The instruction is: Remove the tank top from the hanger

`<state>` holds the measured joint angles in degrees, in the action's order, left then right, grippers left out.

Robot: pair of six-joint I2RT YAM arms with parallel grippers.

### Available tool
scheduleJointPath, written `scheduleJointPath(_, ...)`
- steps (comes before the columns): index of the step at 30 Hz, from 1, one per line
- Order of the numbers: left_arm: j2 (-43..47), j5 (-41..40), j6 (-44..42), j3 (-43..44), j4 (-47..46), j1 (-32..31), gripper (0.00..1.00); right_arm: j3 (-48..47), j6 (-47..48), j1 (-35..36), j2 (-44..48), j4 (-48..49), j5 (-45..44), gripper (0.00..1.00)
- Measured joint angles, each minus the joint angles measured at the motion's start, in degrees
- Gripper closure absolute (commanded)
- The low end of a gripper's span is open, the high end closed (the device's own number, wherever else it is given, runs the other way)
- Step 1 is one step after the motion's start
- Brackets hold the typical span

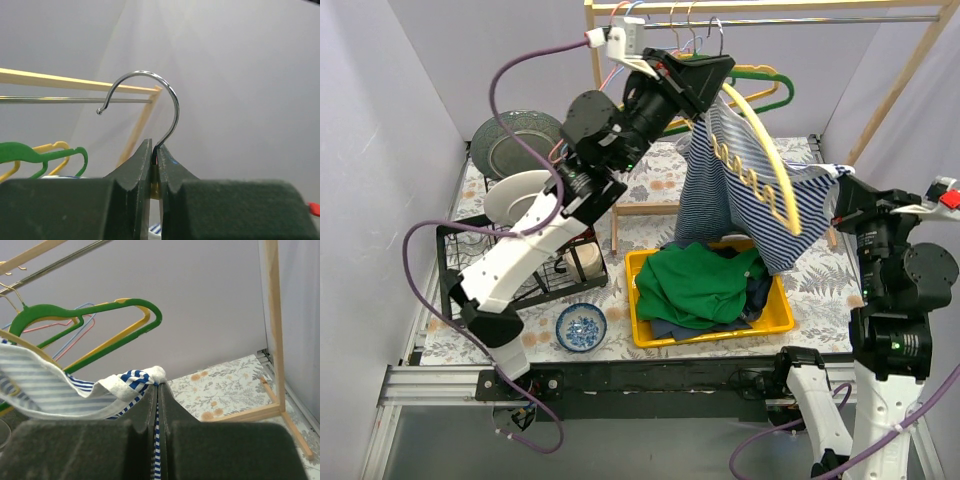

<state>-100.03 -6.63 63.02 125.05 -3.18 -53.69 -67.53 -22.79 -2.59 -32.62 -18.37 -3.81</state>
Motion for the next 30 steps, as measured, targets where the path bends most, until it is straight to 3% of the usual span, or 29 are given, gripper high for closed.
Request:
scheduleJointPath(8, 6.6, 11.06, 8.0, -0.33, 3.67, 0.11, 1.0, -0.07, -2.56, 0.0, -2.54, 6.6, 4.7, 0.99)
scheduleJointPath(16, 8.83, 15.98, 7.69, -0.37, 9.92, 0.35, 1.0, -3.23, -2.29, 0.0, -6.05, 9.44, 11.3, 0.99)
scheduleJointPath(20, 13.14, 19.74, 7.85, -4.59, 12.04, 0.55, 1.0, -2.97, -1.6, 0.04, -6.64, 9.49, 11.58, 0.99)
scheduleJointPath(30, 21.31, 33.57, 14.47, -7.28, 10.08, 0.66, 1.0, -2.32, 0.81, 0.15, -9.81, 14.6, 12.5, 0.99)
